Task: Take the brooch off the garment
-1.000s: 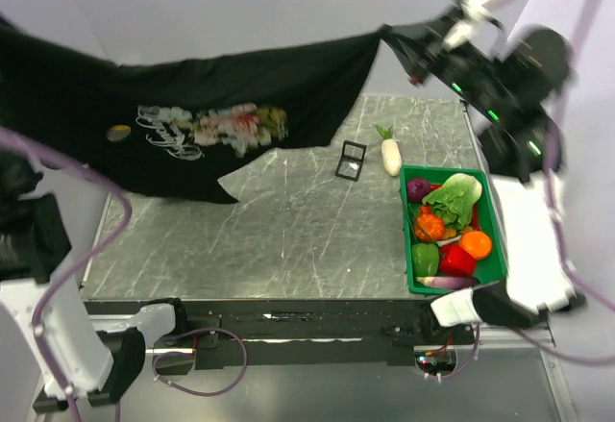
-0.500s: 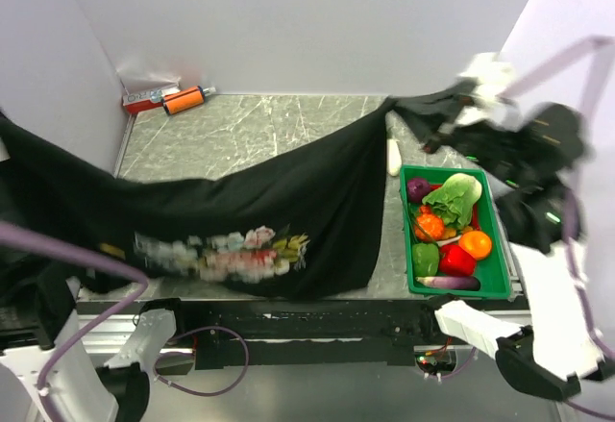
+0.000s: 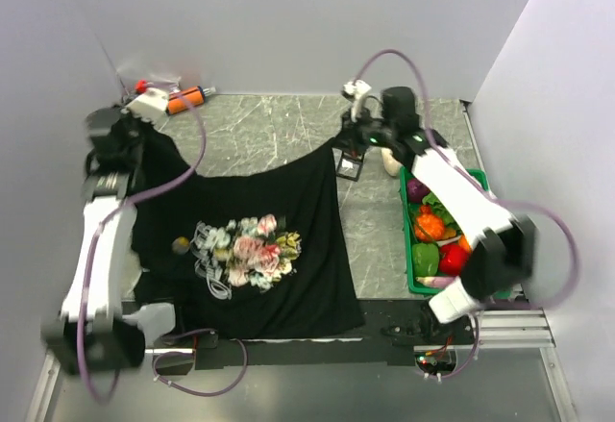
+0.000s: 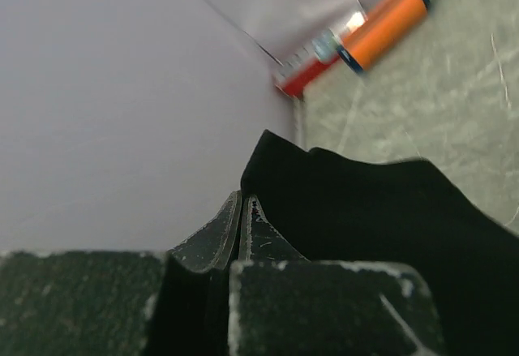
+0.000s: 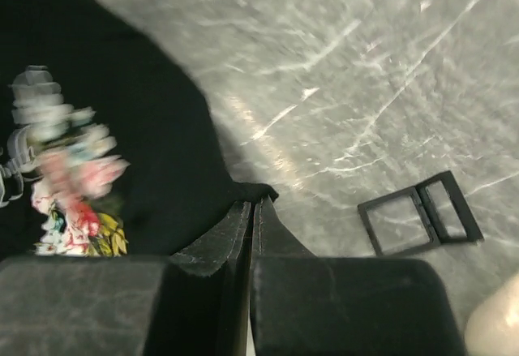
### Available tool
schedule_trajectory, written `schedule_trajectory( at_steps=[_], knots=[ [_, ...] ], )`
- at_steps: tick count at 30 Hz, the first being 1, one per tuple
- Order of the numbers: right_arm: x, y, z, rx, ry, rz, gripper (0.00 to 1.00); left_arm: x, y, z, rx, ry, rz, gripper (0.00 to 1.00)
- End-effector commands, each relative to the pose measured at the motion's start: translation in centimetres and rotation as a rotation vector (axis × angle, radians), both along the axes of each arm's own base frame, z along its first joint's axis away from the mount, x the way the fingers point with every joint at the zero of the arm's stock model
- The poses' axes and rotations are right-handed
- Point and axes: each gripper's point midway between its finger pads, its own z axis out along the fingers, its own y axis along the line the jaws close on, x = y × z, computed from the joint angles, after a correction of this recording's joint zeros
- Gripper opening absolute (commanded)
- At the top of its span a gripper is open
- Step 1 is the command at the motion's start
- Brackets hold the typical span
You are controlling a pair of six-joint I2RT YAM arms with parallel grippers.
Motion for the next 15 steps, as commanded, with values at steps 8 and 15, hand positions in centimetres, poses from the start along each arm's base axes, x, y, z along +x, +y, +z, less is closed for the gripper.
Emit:
schedule_trajectory(
  at_steps=[8, 15],
  knots=[
    [17.2, 3.1, -3.4, -0.037, -0.103, -0.135, 0.0, 12.3, 4.2, -4.9, -0.055, 0.013, 0.113, 0.01],
    [21.9, 3.7, -6.4, -0.06, -0.138, -0.204, 0.0, 15.5, 5.6, -6.3, -0.068, 0.006, 0.14, 0.01]
  ],
)
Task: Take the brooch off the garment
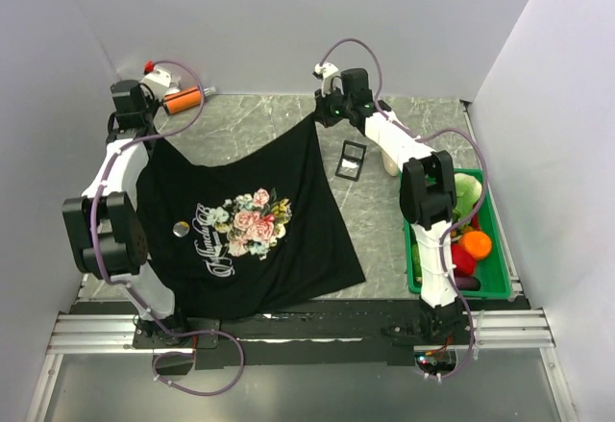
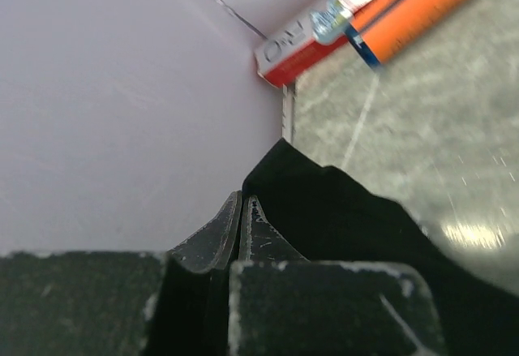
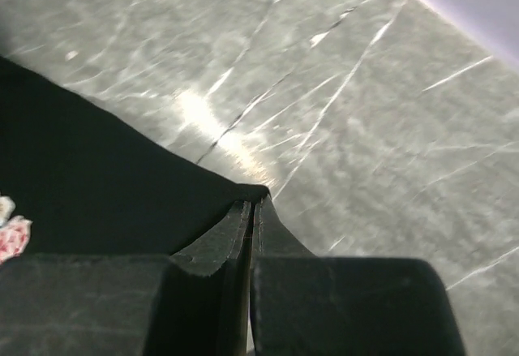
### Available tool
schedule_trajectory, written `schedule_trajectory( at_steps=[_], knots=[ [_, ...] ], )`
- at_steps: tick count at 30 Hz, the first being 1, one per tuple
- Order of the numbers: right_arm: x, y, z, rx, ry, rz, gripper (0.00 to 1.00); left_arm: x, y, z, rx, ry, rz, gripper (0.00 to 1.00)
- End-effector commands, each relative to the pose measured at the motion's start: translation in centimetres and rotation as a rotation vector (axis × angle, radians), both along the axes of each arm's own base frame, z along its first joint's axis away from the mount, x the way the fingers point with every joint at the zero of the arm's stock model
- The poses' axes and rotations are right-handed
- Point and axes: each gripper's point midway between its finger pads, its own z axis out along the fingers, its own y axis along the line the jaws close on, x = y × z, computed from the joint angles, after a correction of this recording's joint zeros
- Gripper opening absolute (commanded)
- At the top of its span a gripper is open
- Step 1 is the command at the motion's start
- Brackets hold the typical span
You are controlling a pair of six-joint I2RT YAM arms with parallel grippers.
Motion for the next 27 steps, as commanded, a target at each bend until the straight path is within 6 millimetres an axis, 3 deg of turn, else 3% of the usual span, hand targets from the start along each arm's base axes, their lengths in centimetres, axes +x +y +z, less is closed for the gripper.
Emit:
schedule_trajectory(
  at_steps=[1, 4, 12, 20, 22, 23, 24, 26, 27],
  knots=[
    [4.1, -0.1, 3.4, 0.009, -0.162, -0.076, 0.0, 3.0, 1.4, 4.8, -0.011, -0.176, 0.045, 0.01],
    [4.5, -0.2, 2.6, -0.013, -0.172, -0.09, 0.0, 4.5, 1.8, 5.4, -0.043, -0.21, 0.056, 0.01],
    [5.2, -1.3, 0.3, -0.076, -0.154, -0.139, 0.0, 7.3, 0.0, 7.2, -0.114, -0.297, -0.03, 0.01],
    [6.1, -1.4, 0.3, -0.072, -0.143, -0.15, 0.0, 11.2, 0.7, 9.7, -0.047, -0.377, -0.008, 0.01],
    [6.0, -1.2, 0.2, -0.067, -0.136, -0.15, 0.0, 11.6, 0.6, 9.5, -0.049, -0.359, -0.018, 0.12],
    [6.0, -1.3, 0.3, -0.067, -0.136, -0.154, 0.02, 11.6, 0.3, 9.4, -0.05, -0.348, -0.026, 0.35],
    [5.9, -1.3, 0.6, -0.064, -0.135, -0.159, 0.07, 11.4, 0.1, 9.6, -0.053, -0.347, -0.026, 0.48],
    [5.7, -1.5, 1.3, -0.061, -0.133, -0.161, 0.28, 10.6, -0.2, 9.2, -0.07, -0.317, -0.016, 0.63],
    [5.0, -1.1, 3.2, -0.041, -0.153, -0.133, 0.35, 9.5, -0.7, 11.0, -0.093, -0.342, -0.019, 0.66]
  ],
)
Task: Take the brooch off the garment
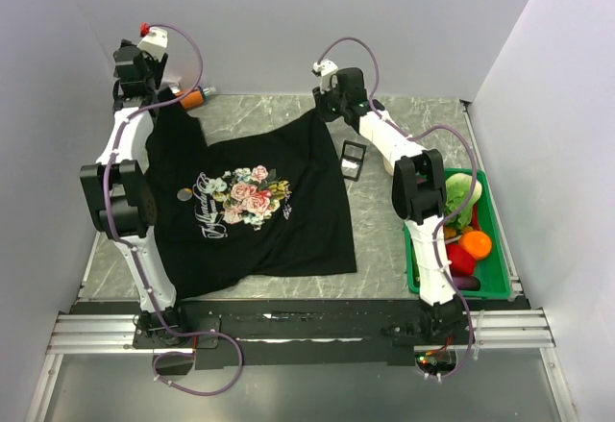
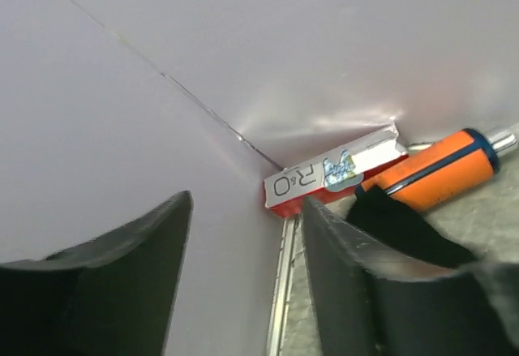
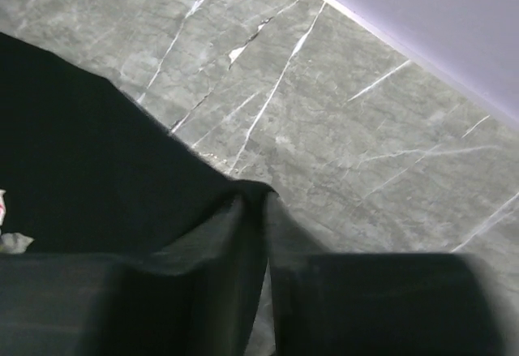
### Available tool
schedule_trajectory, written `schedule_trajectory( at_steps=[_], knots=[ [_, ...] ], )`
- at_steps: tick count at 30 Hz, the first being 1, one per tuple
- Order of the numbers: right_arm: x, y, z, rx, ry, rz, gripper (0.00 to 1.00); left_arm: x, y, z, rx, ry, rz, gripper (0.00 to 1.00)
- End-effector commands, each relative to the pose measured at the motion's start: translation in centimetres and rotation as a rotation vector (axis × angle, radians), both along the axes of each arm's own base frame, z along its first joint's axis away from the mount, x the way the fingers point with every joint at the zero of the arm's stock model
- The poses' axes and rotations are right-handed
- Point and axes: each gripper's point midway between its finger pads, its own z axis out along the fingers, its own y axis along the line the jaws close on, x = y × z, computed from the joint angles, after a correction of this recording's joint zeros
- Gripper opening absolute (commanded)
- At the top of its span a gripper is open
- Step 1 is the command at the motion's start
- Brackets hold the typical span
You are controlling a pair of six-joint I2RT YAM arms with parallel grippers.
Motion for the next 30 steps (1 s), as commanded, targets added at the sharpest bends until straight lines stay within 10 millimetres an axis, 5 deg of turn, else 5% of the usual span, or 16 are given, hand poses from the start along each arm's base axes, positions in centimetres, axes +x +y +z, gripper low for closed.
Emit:
schedule_trajectory(
  at_steps=[1, 3, 6, 7, 8, 9, 11, 12, 15, 22, 26, 30],
  knots=[
    [-0.2, 0.2, 5.9, 0.042, -0.088, 0.024, 0.48, -2.8, -1.4, 5.2, -0.044, -0.049, -0.012, 0.68],
    [-1.9, 1.0, 9.3, 0.059, -0.126, 0.093, 0.53, -5.7, -3.1, 8.2, -0.108, -0.07, -0.064, 0.72],
    [-5.4, 2.0, 11.0, 0.044, -0.137, 0.175, 0.62, -11.2, -6.2, 5.9, -0.202, 0.08, -0.176, 0.75],
    [-6.4, 2.5, 11.7, 0.057, -0.157, 0.203, 0.63, -12.5, -8.6, 4.8, -0.242, 0.133, -0.288, 0.75],
    [-8.2, 3.3, 13.4, 0.081, -0.172, 0.229, 0.63, -14.9, -10.1, 2.1, -0.288, 0.249, -0.344, 0.76],
    [-9.7, 3.7, 11.1, 0.087, -0.113, 0.259, 0.64, -17.6, -11.4, 0.0, -0.307, 0.32, -0.395, 0.76],
    [-12.5, 5.1, 10.8, 0.136, -0.063, 0.338, 0.64, -21.1, -13.2, -3.8, -0.382, 0.459, -0.444, 0.75],
    [-13.8, 5.9, 9.0, 0.137, -0.012, 0.364, 0.64, -23.0, -13.6, -6.2, -0.431, 0.521, -0.426, 0.74],
    [-16.7, 7.4, 6.2, 0.159, 0.095, 0.424, 0.64, -26.1, -14.2, -10.0, -0.528, 0.637, -0.384, 0.71],
    [-22.0, 9.5, 2.2, 0.195, 0.281, 0.534, 0.64, -27.7, -14.3, -15.4, -0.602, 0.785, -0.364, 0.66],
    [-23.7, 9.6, 0.3, 0.191, 0.354, 0.563, 0.65, -27.1, -13.2, -19.1, -0.651, 0.895, -0.297, 0.61],
    [-24.2, 8.9, -1.7, 0.161, 0.389, 0.544, 0.66, -25.4, -11.5, -20.6, -0.687, 0.891, -0.227, 0.62]
  ],
)
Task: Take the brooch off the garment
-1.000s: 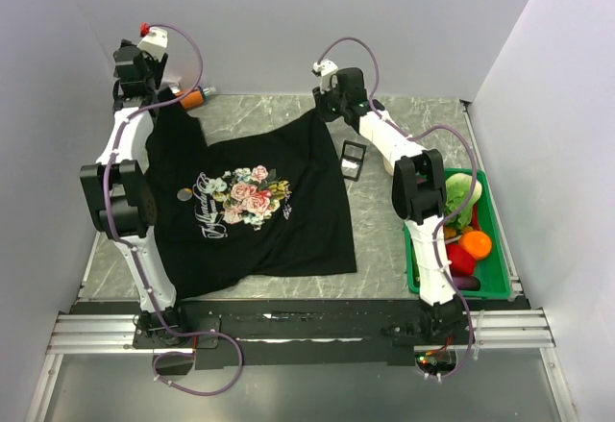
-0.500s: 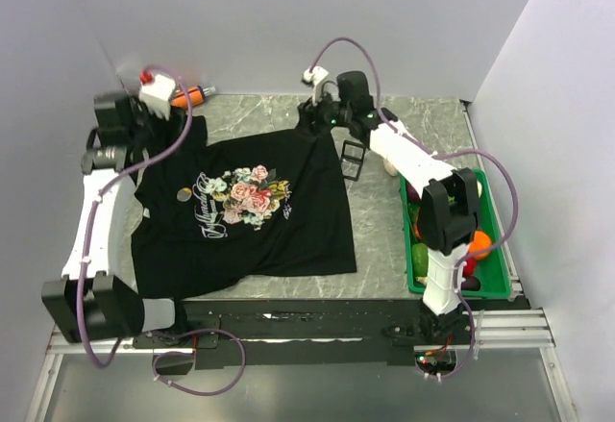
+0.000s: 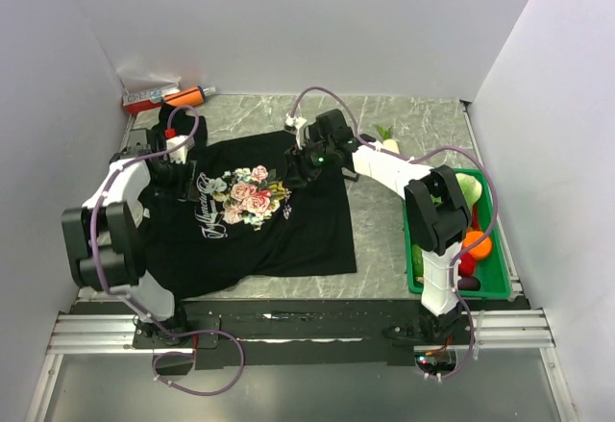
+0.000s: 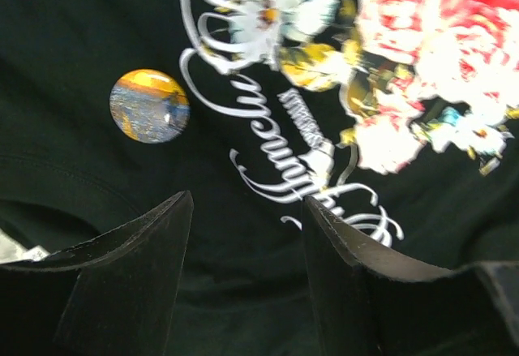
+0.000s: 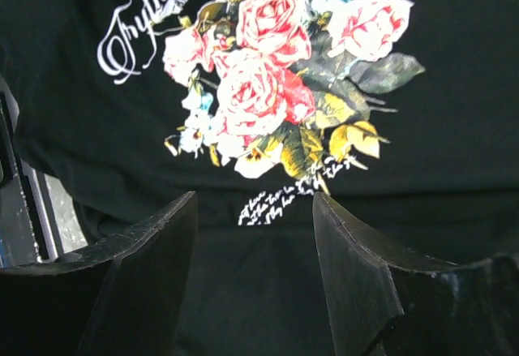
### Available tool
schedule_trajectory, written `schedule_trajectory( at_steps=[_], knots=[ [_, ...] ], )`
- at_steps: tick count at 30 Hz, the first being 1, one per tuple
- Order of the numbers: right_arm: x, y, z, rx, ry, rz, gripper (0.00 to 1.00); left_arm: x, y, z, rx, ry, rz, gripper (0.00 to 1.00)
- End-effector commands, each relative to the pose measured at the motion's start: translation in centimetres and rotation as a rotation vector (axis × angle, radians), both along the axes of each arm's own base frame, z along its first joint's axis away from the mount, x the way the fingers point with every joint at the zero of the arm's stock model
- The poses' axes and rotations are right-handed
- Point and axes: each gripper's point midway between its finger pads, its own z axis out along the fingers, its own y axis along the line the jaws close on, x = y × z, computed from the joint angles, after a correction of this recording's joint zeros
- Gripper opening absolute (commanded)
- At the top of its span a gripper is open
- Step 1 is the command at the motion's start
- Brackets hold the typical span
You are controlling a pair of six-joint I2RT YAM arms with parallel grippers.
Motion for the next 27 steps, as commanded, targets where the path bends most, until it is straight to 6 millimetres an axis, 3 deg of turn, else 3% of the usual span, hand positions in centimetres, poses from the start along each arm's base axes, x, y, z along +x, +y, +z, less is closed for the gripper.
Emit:
schedule_trajectory(
  at_steps=[1, 10, 17, 27],
  knots=[
    [-1.0, 0.0, -0.6, -0.005, 0.008, 0.03, 0.66, 2.6, 1.4, 0.3, -0.013, -0.029, 0.066, 0.62],
    [-1.9, -1.6, -4.2, -0.081, 0.048, 0.035, 0.67, 5.2, 3.8, -2.2, 0.046, 0.001, 0.098, 0.59],
    [-1.9, -1.7, -4.9, -0.097, 0.062, 0.038, 0.67, 6.5, 5.4, -3.6, 0.058, 0.03, 0.131, 0.59],
    [-1.5, -1.4, -5.0, -0.1, 0.065, 0.035, 0.68, 6.1, 4.0, -4.1, -0.065, 0.081, 0.093, 0.55]
  ],
)
